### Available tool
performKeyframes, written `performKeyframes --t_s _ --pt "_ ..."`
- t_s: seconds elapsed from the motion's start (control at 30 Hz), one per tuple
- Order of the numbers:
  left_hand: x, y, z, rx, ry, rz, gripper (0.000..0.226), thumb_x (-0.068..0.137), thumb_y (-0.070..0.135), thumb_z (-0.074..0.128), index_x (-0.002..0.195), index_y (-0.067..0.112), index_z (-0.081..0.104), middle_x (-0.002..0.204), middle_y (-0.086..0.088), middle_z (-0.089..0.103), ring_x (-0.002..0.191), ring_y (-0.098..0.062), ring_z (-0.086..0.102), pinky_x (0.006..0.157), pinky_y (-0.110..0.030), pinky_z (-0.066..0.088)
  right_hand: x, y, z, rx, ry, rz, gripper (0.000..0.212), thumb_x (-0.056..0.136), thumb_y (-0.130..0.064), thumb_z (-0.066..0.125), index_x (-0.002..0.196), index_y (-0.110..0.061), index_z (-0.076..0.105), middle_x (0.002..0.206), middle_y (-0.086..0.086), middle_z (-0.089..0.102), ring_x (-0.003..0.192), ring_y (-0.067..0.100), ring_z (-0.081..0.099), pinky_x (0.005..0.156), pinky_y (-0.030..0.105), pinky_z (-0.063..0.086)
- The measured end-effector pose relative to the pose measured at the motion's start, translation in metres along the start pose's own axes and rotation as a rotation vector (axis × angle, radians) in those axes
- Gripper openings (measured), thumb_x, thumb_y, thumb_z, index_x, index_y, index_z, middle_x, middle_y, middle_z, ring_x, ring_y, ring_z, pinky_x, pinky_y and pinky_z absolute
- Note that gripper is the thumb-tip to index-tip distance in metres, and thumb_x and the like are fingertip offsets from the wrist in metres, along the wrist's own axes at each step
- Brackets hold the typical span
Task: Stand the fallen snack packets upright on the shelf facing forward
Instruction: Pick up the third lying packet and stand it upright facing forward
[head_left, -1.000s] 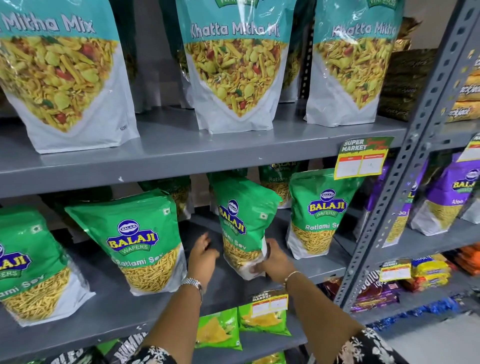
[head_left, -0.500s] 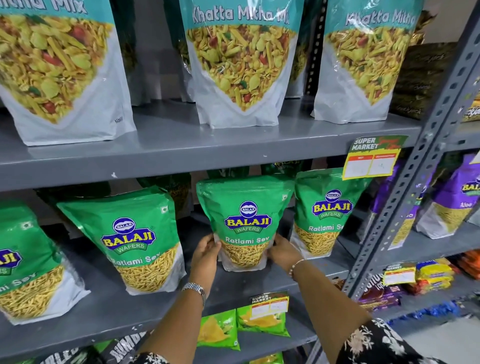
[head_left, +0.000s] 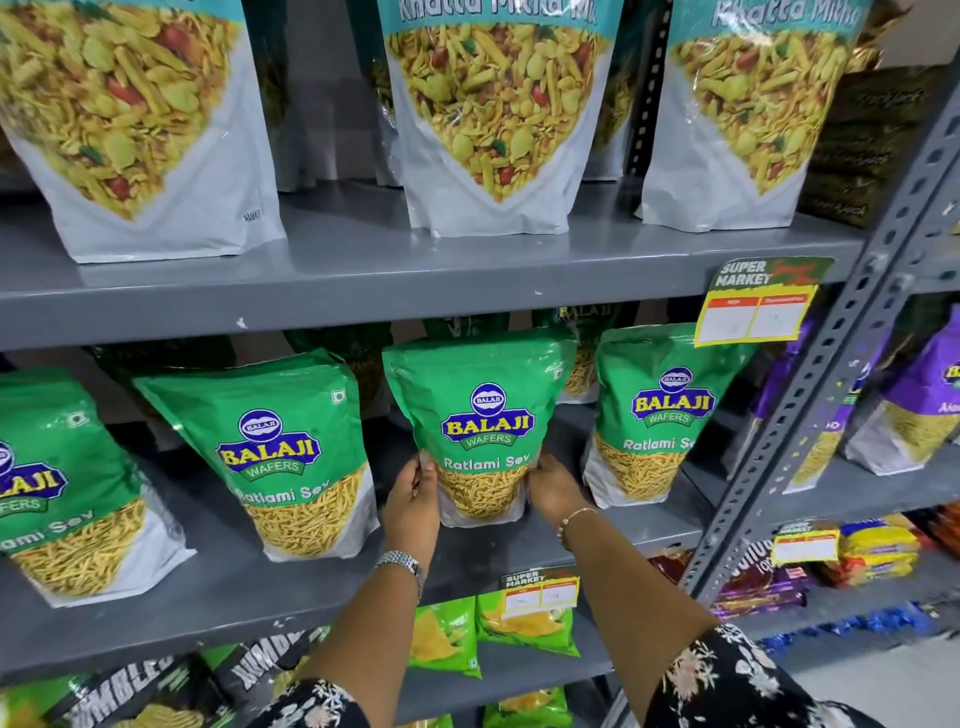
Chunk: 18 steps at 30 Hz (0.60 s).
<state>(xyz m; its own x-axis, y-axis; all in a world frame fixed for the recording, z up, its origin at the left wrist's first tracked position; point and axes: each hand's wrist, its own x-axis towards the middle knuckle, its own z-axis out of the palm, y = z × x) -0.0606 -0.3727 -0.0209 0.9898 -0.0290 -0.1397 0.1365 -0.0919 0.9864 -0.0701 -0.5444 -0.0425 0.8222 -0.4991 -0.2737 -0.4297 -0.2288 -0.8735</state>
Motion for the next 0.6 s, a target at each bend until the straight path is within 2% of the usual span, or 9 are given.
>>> performKeyframes --t_s 0.1,0.23,0.37,0.53,0.6 --pt "-0.003 -0.001 0.006 -0.075 -0.012 -0.030 0.043 0.096 0.035 0.039 0.136 0.020 0.046 0.142 -0.005 0.050 0.128 -0.024 0.048 0.098 -0.028 0.036 -0.005 0.000 -0.001 -0.009 -0.009 -0.020 0.035 0.092 -0.012 0.042 0.122 -0.002 0.056 0.131 0.020 0.058 0.117 0.036 0.055 0.102 0.043 0.044" --pt "0.000 0.000 0.005 -0.139 -0.039 -0.053 0.042 0.097 0.032 0.039 0.135 0.018 0.048 0.140 -0.005 0.052 0.127 -0.023 0.049 0.097 -0.027 0.035 -0.009 -0.007 -0.007 0.000 -0.023 -0.015 0.034 0.093 -0.010 0.040 0.122 0.002 0.053 0.127 0.025 0.059 0.096 0.028 0.055 0.083 0.035 0.042" --pt "0.006 -0.004 0.000 -0.106 -0.101 -0.027 0.037 0.096 0.023 0.040 0.131 0.024 0.051 0.134 -0.002 0.058 0.113 -0.017 0.056 0.093 -0.029 0.041 -0.011 -0.011 -0.010 -0.013 -0.021 -0.032 0.040 0.093 -0.007 0.038 0.131 -0.001 0.047 0.133 0.022 0.056 0.119 0.037 0.054 0.095 0.041 0.044" --pt "0.010 -0.005 0.001 -0.118 -0.119 -0.008 0.050 0.091 0.004 0.035 0.135 0.026 0.047 0.135 -0.003 0.057 0.118 -0.021 0.056 0.102 -0.040 0.045 -0.019 -0.016 -0.011 -0.016 -0.021 -0.104 0.040 0.100 -0.021 0.034 0.138 -0.010 0.041 0.140 0.015 0.052 0.126 0.035 0.050 0.104 0.043 0.042" --pt "0.006 0.001 0.002 -0.145 -0.126 -0.008 0.055 0.088 -0.003 0.034 0.135 0.023 0.046 0.136 -0.003 0.056 0.116 -0.020 0.055 0.100 -0.038 0.045 -0.021 -0.016 -0.012 -0.023 -0.017 -0.119 0.041 0.099 -0.021 0.036 0.139 -0.010 0.039 0.141 0.015 0.051 0.126 0.035 0.050 0.104 0.044 0.042"
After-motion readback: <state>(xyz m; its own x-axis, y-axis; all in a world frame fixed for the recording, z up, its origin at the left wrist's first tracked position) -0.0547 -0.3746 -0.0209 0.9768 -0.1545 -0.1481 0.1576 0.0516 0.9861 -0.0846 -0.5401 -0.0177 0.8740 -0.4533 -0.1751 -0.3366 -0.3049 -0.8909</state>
